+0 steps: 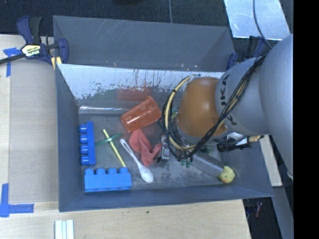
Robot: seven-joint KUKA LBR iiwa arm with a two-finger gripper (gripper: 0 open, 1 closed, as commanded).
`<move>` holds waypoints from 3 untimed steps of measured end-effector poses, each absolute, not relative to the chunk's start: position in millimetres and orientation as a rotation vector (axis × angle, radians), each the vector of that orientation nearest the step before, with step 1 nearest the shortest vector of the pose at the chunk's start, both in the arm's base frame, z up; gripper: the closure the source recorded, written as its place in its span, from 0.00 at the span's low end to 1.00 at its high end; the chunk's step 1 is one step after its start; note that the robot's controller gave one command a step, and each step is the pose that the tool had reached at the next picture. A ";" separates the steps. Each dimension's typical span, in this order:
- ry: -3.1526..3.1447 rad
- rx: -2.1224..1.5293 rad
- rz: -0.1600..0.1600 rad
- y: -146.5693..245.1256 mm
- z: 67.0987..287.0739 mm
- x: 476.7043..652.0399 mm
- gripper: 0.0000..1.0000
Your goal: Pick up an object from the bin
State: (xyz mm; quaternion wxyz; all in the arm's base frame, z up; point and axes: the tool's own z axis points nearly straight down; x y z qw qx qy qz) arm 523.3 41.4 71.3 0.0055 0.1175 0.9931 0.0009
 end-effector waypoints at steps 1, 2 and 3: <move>3.113 0.365 0.001 29.4 142.4 511.9 1.00; 3.110 0.384 0.002 26.4 183.6 506.1 1.00; 3.118 0.322 0.000 34.9 248.9 510.5 1.00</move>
Offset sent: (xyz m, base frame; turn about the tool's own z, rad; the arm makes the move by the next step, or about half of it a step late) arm -0.0186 -0.0145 0.1103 0.0110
